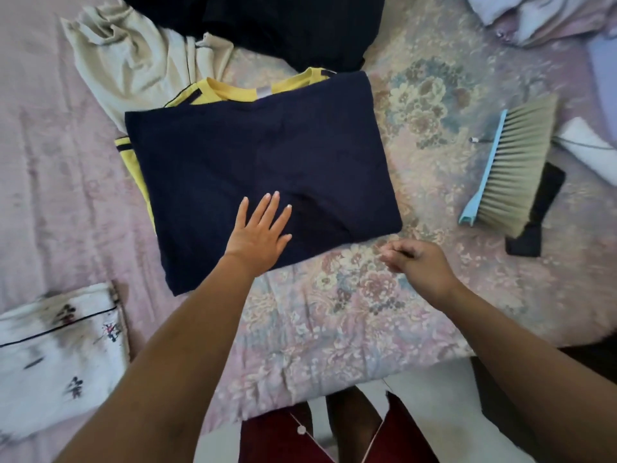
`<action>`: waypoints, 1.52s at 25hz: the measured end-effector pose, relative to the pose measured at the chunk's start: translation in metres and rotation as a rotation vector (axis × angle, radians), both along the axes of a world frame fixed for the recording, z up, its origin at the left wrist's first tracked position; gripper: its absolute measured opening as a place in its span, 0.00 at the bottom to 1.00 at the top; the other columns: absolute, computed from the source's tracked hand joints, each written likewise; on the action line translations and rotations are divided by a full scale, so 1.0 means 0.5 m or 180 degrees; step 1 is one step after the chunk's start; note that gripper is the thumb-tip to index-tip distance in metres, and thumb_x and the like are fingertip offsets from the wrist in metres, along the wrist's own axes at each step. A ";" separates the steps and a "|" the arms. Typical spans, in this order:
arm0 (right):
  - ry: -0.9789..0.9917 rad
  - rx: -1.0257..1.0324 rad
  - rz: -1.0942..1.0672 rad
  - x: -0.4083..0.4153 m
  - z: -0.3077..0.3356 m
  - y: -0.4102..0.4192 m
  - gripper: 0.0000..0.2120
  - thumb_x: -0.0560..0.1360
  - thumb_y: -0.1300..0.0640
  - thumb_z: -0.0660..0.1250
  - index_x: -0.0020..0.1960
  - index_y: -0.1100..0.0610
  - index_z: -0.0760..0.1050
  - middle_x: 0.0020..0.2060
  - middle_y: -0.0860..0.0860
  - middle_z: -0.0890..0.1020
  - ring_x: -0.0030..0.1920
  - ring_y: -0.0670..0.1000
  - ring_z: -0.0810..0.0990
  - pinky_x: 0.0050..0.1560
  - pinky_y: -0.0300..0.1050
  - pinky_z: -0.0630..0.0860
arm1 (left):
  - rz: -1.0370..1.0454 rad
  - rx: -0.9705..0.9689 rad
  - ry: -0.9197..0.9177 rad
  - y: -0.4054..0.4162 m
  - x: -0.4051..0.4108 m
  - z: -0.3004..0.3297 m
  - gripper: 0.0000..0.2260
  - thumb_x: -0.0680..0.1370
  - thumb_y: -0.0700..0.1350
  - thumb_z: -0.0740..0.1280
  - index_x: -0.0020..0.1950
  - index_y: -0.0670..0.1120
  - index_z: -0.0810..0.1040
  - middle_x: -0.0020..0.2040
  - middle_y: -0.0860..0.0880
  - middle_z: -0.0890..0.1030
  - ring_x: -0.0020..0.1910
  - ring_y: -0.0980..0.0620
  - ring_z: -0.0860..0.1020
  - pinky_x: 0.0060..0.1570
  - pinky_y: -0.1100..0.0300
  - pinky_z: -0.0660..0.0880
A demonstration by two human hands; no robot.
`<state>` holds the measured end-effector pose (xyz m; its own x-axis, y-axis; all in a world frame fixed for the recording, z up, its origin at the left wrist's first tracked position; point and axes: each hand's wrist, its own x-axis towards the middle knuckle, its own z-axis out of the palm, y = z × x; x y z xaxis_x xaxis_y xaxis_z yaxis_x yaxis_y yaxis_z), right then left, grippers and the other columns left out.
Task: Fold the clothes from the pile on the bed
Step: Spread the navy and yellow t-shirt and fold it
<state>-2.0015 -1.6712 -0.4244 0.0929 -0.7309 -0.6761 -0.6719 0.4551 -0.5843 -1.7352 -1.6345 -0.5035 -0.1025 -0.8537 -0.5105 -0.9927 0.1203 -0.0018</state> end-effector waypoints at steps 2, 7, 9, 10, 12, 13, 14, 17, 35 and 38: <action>-0.0120 0.0304 0.0401 -0.006 -0.002 0.017 0.28 0.75 0.73 0.63 0.72 0.58 0.64 0.66 0.51 0.70 0.68 0.49 0.67 0.52 0.30 0.71 | 0.0163 0.0055 0.0004 0.005 -0.004 0.002 0.26 0.82 0.56 0.40 0.77 0.48 0.36 0.77 0.44 0.36 0.76 0.47 0.37 0.72 0.43 0.39; 0.0527 -0.0600 0.0333 0.007 -0.001 -0.035 0.31 0.77 0.70 0.58 0.76 0.59 0.52 0.73 0.51 0.61 0.72 0.48 0.59 0.62 0.30 0.55 | 0.0427 -0.0049 0.0044 0.013 0.031 0.011 0.26 0.82 0.56 0.40 0.77 0.48 0.37 0.77 0.44 0.37 0.76 0.47 0.38 0.73 0.43 0.41; 0.0458 -0.0691 0.0254 0.033 -0.004 -0.086 0.26 0.77 0.69 0.57 0.74 0.59 0.60 0.61 0.48 0.69 0.62 0.46 0.67 0.52 0.29 0.61 | 0.0688 -0.0078 0.0077 0.012 0.078 0.005 0.26 0.82 0.56 0.42 0.77 0.48 0.38 0.77 0.45 0.38 0.76 0.47 0.39 0.73 0.43 0.40; 0.0459 -0.0690 0.0358 0.046 -0.013 -0.111 0.25 0.78 0.69 0.57 0.74 0.59 0.61 0.61 0.47 0.69 0.63 0.46 0.68 0.53 0.30 0.62 | 0.0780 -0.0101 0.0070 0.014 0.105 -0.001 0.26 0.82 0.56 0.42 0.77 0.49 0.38 0.78 0.45 0.39 0.76 0.47 0.39 0.73 0.43 0.40; 0.0799 -0.0853 0.0959 0.081 -0.048 -0.157 0.26 0.79 0.63 0.57 0.76 0.57 0.56 0.73 0.48 0.62 0.73 0.51 0.61 0.67 0.37 0.60 | 0.0919 -0.0181 -0.0004 0.018 0.159 -0.019 0.27 0.82 0.58 0.44 0.77 0.51 0.39 0.78 0.46 0.39 0.76 0.47 0.39 0.73 0.42 0.39; 0.1100 -0.0931 0.1442 0.106 -0.068 -0.171 0.27 0.80 0.58 0.57 0.77 0.54 0.52 0.76 0.51 0.55 0.76 0.53 0.54 0.72 0.45 0.56 | 0.0979 -0.0238 -0.0008 0.019 0.178 -0.028 0.28 0.81 0.59 0.44 0.77 0.52 0.39 0.78 0.47 0.38 0.76 0.46 0.39 0.72 0.41 0.39; 0.1370 -0.1016 0.1965 0.136 -0.090 -0.179 0.28 0.81 0.53 0.56 0.77 0.51 0.48 0.77 0.51 0.48 0.77 0.53 0.47 0.74 0.51 0.52 | 0.1033 -0.0293 0.0006 0.016 0.188 -0.037 0.28 0.81 0.60 0.44 0.77 0.53 0.38 0.77 0.48 0.37 0.76 0.46 0.38 0.72 0.40 0.38; 0.1719 -0.1160 0.3058 0.233 -0.147 -0.179 0.29 0.81 0.41 0.48 0.75 0.40 0.34 0.75 0.47 0.32 0.75 0.52 0.32 0.72 0.63 0.40 | 0.1130 -0.0449 0.0095 0.004 0.168 -0.070 0.29 0.78 0.63 0.42 0.75 0.56 0.34 0.76 0.49 0.33 0.75 0.45 0.34 0.69 0.35 0.37; 0.1082 -0.2013 0.3486 0.440 -0.274 0.098 0.38 0.74 0.35 0.49 0.73 0.61 0.63 0.72 0.60 0.64 0.73 0.57 0.63 0.67 0.66 0.63 | 0.1821 -0.0957 0.0073 0.019 0.270 -0.117 0.22 0.82 0.51 0.51 0.75 0.47 0.61 0.77 0.42 0.52 0.76 0.42 0.51 0.73 0.46 0.49; 0.0705 -0.2247 0.3870 0.527 -0.258 0.163 0.44 0.70 0.32 0.54 0.74 0.62 0.58 0.74 0.59 0.60 0.74 0.57 0.60 0.69 0.65 0.61 | 0.2785 -0.0813 0.0614 -0.024 0.318 -0.107 0.20 0.82 0.49 0.55 0.74 0.49 0.64 0.77 0.38 0.50 0.75 0.39 0.50 0.72 0.49 0.53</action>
